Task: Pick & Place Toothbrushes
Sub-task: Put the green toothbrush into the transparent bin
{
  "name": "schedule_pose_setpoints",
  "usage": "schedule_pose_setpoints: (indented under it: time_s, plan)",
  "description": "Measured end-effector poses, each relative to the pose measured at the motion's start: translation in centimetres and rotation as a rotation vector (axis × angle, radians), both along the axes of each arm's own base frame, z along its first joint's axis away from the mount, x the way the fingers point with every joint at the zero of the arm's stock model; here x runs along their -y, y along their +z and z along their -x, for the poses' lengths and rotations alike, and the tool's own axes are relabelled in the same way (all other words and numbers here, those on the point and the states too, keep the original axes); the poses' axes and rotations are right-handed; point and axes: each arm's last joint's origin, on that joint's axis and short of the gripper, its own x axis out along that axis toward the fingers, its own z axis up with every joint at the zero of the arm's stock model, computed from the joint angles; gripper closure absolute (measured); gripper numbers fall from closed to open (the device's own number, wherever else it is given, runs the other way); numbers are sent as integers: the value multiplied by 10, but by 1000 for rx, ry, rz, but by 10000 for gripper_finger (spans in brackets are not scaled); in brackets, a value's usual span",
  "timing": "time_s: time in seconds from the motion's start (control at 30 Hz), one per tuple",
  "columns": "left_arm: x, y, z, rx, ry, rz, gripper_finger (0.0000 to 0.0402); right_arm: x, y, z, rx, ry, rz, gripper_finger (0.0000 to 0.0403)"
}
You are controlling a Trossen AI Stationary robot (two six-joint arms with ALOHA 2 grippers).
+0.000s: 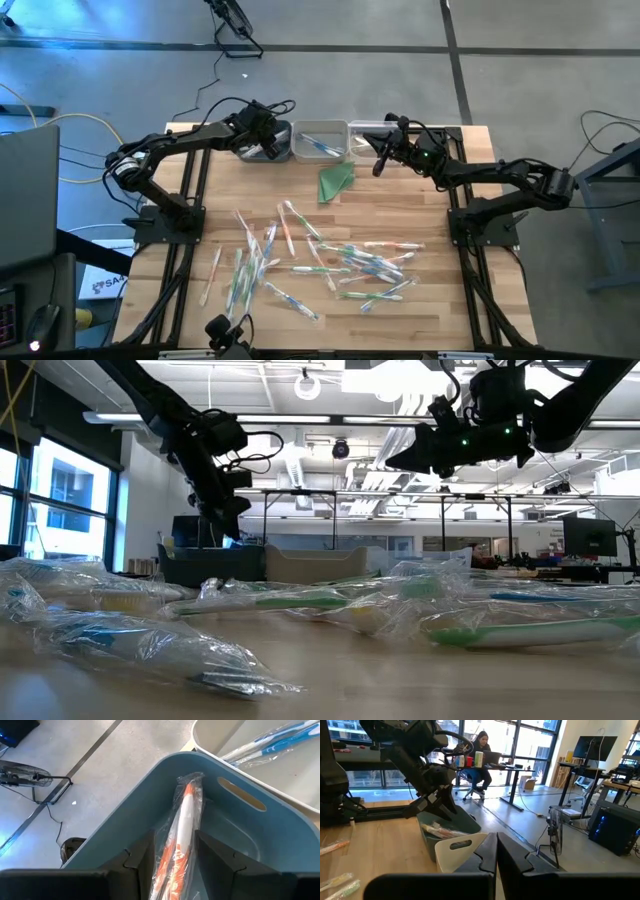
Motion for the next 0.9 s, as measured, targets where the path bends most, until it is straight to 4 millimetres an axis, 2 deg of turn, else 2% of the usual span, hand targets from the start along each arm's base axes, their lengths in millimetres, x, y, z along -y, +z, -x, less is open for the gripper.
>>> schedule_pose_setpoints:
  time_s: [0.67,0.9]
  plan:
    - [0,0,0,17,20,11,268,0,0,0,2,0,-2,400]
    - [5,12,3,66,-17,13,268,0,0,0,5,0,-8,400]
